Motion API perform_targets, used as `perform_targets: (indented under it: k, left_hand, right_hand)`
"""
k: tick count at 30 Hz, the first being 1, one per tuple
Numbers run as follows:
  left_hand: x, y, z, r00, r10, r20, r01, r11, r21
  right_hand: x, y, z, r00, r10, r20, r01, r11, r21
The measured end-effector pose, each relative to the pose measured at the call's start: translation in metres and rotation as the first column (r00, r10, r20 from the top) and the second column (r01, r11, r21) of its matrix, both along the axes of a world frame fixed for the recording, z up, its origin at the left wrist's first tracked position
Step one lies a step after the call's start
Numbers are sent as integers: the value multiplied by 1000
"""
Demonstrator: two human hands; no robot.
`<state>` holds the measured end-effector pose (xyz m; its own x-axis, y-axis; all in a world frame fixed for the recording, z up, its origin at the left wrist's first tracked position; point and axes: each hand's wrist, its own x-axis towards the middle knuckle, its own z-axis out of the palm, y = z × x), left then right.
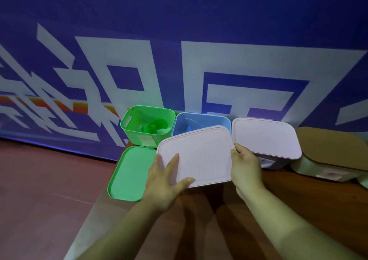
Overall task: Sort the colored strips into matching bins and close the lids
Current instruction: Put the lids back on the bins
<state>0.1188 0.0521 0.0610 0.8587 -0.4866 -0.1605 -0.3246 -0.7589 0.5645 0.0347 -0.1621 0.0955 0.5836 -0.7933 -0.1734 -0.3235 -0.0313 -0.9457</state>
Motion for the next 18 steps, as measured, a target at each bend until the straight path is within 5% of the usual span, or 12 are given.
perform_targets:
  k: [9,18]
  left_hand:
    - [80,10,4,949,-274,157,248,955,164]
    - [138,-45,-6,918,-328,222,275,931,240]
  right_hand:
    - [41,12,-12,994,-38,-100,30,996,-80]
    - [72,-29,-10,888,212,-408,-322,920,-224]
